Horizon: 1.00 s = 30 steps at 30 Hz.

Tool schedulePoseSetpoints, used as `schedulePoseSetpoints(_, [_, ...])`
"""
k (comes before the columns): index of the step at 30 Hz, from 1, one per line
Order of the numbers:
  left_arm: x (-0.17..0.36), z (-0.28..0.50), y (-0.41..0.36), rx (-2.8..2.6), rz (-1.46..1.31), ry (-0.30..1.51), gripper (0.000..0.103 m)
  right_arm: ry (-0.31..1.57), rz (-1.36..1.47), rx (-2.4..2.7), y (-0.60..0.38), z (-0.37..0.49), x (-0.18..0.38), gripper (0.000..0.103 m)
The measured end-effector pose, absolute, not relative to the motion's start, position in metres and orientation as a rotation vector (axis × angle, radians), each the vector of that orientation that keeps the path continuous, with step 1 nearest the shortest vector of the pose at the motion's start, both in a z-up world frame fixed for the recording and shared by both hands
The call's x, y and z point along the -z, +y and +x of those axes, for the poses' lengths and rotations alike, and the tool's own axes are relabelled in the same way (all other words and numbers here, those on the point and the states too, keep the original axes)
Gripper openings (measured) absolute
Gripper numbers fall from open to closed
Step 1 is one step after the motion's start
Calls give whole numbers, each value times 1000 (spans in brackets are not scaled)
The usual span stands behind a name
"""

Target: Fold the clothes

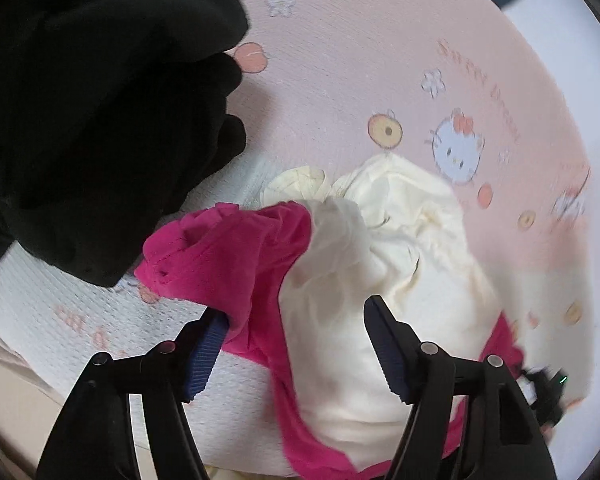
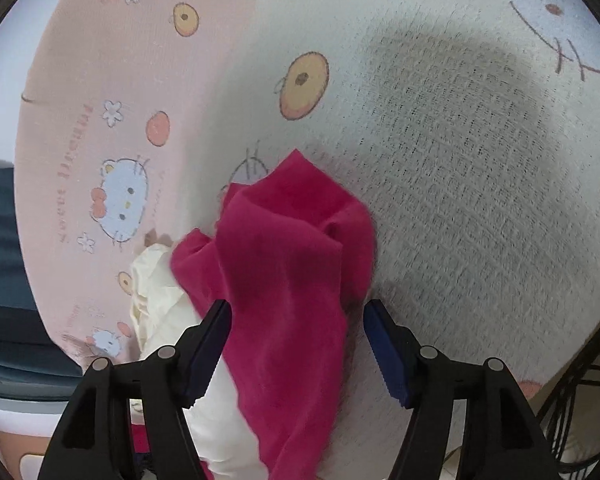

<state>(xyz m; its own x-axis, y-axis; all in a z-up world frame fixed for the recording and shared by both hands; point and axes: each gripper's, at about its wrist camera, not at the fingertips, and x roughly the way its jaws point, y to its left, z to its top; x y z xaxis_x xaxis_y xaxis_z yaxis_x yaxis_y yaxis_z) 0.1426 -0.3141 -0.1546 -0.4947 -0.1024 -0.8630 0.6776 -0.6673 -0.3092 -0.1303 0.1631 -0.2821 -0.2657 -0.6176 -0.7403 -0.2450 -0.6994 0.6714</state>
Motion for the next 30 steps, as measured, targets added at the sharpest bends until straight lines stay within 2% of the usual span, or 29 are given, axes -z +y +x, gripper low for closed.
schedulePoseSetpoints(7, [154,124,-286,2238,1258,561,67,-1090,1669,2056,171,-136,291,68])
schedulePoseSetpoints(9, [154,119,-280,2244,1271,522,67,-1109,1654,2046,169,-140,292,68])
schedulePoseSetpoints(12, [156,117,-280,2275,1301,566,67,-1133,1642,2023,166,-145,295,68])
schedulePoseSetpoints(16, [164,126,-295,2254,1294,722,67,-1183,1614,1972,160,-152,299,70])
schedulePoseSetpoints(19, [171,141,-319,2205,1239,923,67,-1249,1610,1928,159,-157,303,76])
schedulePoseSetpoints(24, [195,167,-359,2058,1169,1233,67,-1393,1603,1853,165,-162,312,76])
schedulePoseSetpoints(26, [208,178,-371,2005,1138,1363,68,-1480,1594,1804,171,-161,317,76])
schedulePoseSetpoints(30, [214,191,-380,1959,998,1459,68,-1766,1558,1652,186,-155,333,76])
